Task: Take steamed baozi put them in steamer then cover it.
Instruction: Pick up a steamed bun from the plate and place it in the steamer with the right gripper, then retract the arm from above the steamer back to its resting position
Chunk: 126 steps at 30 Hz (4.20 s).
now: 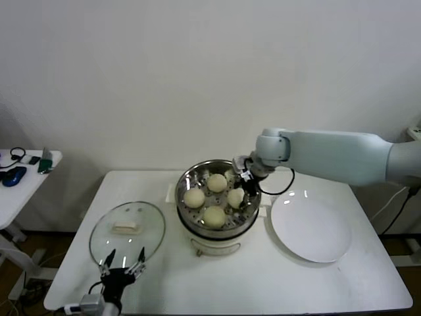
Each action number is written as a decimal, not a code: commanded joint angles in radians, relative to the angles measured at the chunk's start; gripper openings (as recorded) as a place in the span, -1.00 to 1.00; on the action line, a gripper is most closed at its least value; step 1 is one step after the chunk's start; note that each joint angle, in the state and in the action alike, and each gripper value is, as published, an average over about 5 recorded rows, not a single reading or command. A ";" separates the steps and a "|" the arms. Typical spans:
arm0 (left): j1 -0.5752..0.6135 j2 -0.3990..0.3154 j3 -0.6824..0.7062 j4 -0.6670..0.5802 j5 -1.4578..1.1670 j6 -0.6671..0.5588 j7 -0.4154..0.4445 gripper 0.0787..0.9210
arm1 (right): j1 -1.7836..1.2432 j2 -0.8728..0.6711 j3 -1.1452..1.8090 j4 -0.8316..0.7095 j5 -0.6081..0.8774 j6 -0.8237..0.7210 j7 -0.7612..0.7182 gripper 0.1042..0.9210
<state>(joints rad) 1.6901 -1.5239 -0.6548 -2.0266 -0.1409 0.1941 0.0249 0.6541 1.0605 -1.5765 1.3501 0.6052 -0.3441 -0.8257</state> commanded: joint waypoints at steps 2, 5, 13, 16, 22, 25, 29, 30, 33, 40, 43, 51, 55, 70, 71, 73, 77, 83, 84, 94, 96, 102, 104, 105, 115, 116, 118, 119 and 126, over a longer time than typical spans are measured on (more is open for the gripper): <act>-0.001 0.001 0.000 -0.002 0.000 0.007 0.000 0.77 | 0.014 0.021 0.008 -0.052 0.036 0.027 -0.045 0.57; 0.000 0.003 0.001 -0.005 0.001 0.011 0.000 0.77 | 0.091 0.009 0.005 -0.058 0.097 0.054 -0.100 0.72; 0.001 0.004 0.007 -0.019 0.013 0.017 0.003 0.77 | 0.113 -0.093 0.202 -0.086 0.336 -0.013 0.061 0.76; 0.000 0.004 0.008 -0.024 0.014 0.020 0.003 0.77 | -0.033 -0.142 0.434 -0.081 0.369 -0.067 0.351 0.76; -0.007 0.010 0.014 -0.027 0.026 0.019 0.004 0.77 | -0.283 -0.251 0.773 -0.010 0.349 -0.049 0.653 0.76; -0.012 0.018 0.017 -0.027 0.030 0.013 0.006 0.77 | -0.429 -0.327 0.920 0.039 0.285 0.011 0.715 0.76; -0.021 0.028 0.019 -0.027 0.034 0.004 0.008 0.77 | -0.685 -0.455 1.098 0.136 0.215 0.083 0.758 0.76; -0.023 0.030 0.018 -0.026 0.037 -0.001 0.008 0.77 | -0.747 -0.487 1.132 0.163 0.201 0.100 0.765 0.76; -0.026 0.037 0.018 -0.019 0.051 -0.024 0.007 0.77 | -0.984 -0.564 1.307 0.232 0.146 0.153 0.761 0.76; -0.024 0.058 0.022 -0.010 0.083 -0.053 0.001 0.77 | -1.654 -0.550 1.933 0.325 0.096 0.257 0.724 0.76; -0.025 0.065 0.021 -0.016 0.093 -0.060 0.000 0.77 | -1.857 -0.483 2.119 0.347 0.070 0.327 0.701 0.76; -0.027 0.081 0.015 -0.029 0.145 -0.096 -0.026 0.77 | -2.187 -0.239 2.304 0.385 -0.026 0.478 0.658 0.76; -0.021 0.100 0.006 -0.056 0.195 -0.108 -0.042 0.77 | -2.254 -0.137 2.304 0.378 -0.074 0.566 0.649 0.76; -0.053 0.252 -0.024 0.066 1.162 -0.206 -0.357 0.77 | -2.334 0.057 2.179 0.308 -0.158 0.760 0.687 0.76; -0.056 0.253 -0.020 0.103 1.237 -0.210 -0.374 0.77 | -2.333 0.062 2.175 0.307 -0.161 0.761 0.692 0.76; -0.061 0.252 -0.010 0.174 1.348 -0.210 -0.398 0.77 | -2.332 0.071 2.171 0.308 -0.165 0.760 0.700 0.76; -0.084 0.248 0.011 0.305 1.473 -0.207 -0.440 0.77 | -2.331 0.078 2.167 0.310 -0.167 0.759 0.711 0.76; -0.147 0.250 0.020 0.451 1.525 -0.222 -0.482 0.77 | -2.330 0.084 2.170 0.312 -0.168 0.761 0.721 0.76; -0.155 0.254 0.022 0.462 1.524 -0.224 -0.483 0.77 | -2.329 0.085 2.171 0.310 -0.168 0.761 0.722 0.76; -0.240 0.296 0.048 0.578 1.499 -0.252 -0.494 0.77 | -2.335 0.100 2.173 0.311 -0.171 0.762 0.726 0.76; -0.256 0.302 0.052 0.591 1.492 -0.250 -0.490 0.77 | -2.339 0.104 2.176 0.314 -0.169 0.761 0.727 0.76; -0.296 0.325 0.080 0.598 1.451 -0.230 -0.465 0.77 | -2.355 0.109 2.182 0.313 -0.162 0.761 0.730 0.76; -0.310 0.331 0.092 0.599 1.440 -0.223 -0.457 0.77 | -2.359 0.111 2.184 0.313 -0.162 0.762 0.731 0.76; -0.318 0.334 0.098 0.599 1.436 -0.221 -0.453 0.77 | -2.360 0.111 2.185 0.313 -0.162 0.763 0.731 0.76; -0.404 0.339 0.162 0.639 1.398 -0.198 -0.417 0.77 | -2.369 0.116 2.193 0.324 -0.166 0.761 0.734 0.76; -0.409 0.338 0.166 0.642 1.394 -0.196 -0.414 0.77 | -2.369 0.118 2.193 0.324 -0.167 0.762 0.734 0.76; -0.415 0.338 0.175 0.646 1.387 -0.192 -0.411 0.77 | -2.369 0.121 2.194 0.324 -0.168 0.763 0.735 0.76; -0.418 0.338 0.179 0.651 1.384 -0.191 -0.410 0.77 | -2.370 0.123 2.194 0.324 -0.169 0.763 0.735 0.76; -0.432 0.331 0.181 0.694 1.396 -0.183 -0.415 0.49 | -2.373 0.136 2.194 0.331 -0.178 0.768 0.735 0.76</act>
<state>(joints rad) 1.2936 -1.1930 -0.4939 -1.3833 1.2596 0.0011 -0.3961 -1.7164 1.1879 0.6172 1.6773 0.4317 0.4206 -0.0909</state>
